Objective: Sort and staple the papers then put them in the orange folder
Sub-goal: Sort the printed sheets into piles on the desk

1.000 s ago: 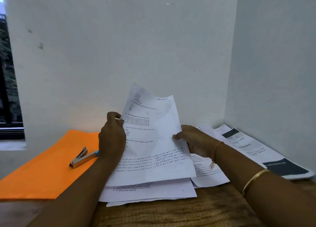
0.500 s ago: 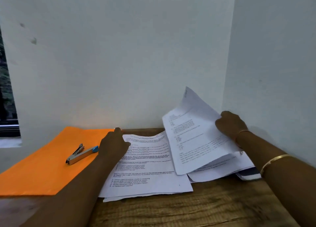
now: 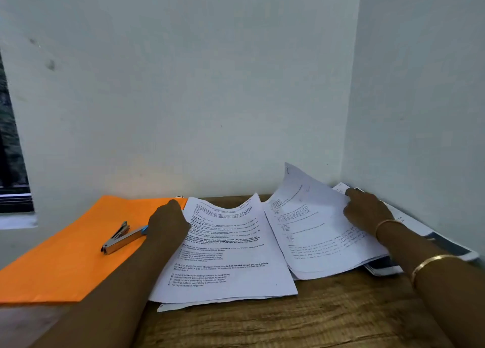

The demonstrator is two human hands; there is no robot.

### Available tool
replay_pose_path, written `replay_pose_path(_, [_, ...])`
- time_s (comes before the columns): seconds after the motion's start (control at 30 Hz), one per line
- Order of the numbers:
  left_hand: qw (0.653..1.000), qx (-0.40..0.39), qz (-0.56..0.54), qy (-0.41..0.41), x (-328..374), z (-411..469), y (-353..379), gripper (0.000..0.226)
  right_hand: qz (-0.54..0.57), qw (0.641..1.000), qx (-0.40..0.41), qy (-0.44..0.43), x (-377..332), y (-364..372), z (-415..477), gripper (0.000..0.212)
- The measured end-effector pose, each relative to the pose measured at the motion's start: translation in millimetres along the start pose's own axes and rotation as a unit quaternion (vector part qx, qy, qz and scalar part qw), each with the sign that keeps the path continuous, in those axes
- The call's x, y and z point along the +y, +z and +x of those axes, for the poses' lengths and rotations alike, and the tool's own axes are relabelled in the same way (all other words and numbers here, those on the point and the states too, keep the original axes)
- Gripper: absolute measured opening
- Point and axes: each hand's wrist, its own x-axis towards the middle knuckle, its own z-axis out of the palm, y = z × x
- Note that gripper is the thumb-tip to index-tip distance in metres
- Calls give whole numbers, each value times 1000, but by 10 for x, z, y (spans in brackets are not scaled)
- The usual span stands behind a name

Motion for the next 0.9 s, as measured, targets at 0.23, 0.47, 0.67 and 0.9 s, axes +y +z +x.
replay_pose_path(0.23, [1000, 26, 0, 4, -60, 64, 23, 13, -93, 994, 8, -49, -26, 172, 5, 33])
replay_pose_path(0.47, [997, 67, -35, 33, -38, 36, 2, 17, -258, 961, 41, -95, -34, 277, -61, 73])
replay_pose_path(0.67, [980, 150, -121, 49, 41, -75, -101, 15, -178, 963, 92, -179, -352, 233, -156, 49])
replay_pose_path(0.9, [956, 201, -208, 38, 69, -79, -169, 17, 185, 974, -82, -102, -965, 189, -247, 61])
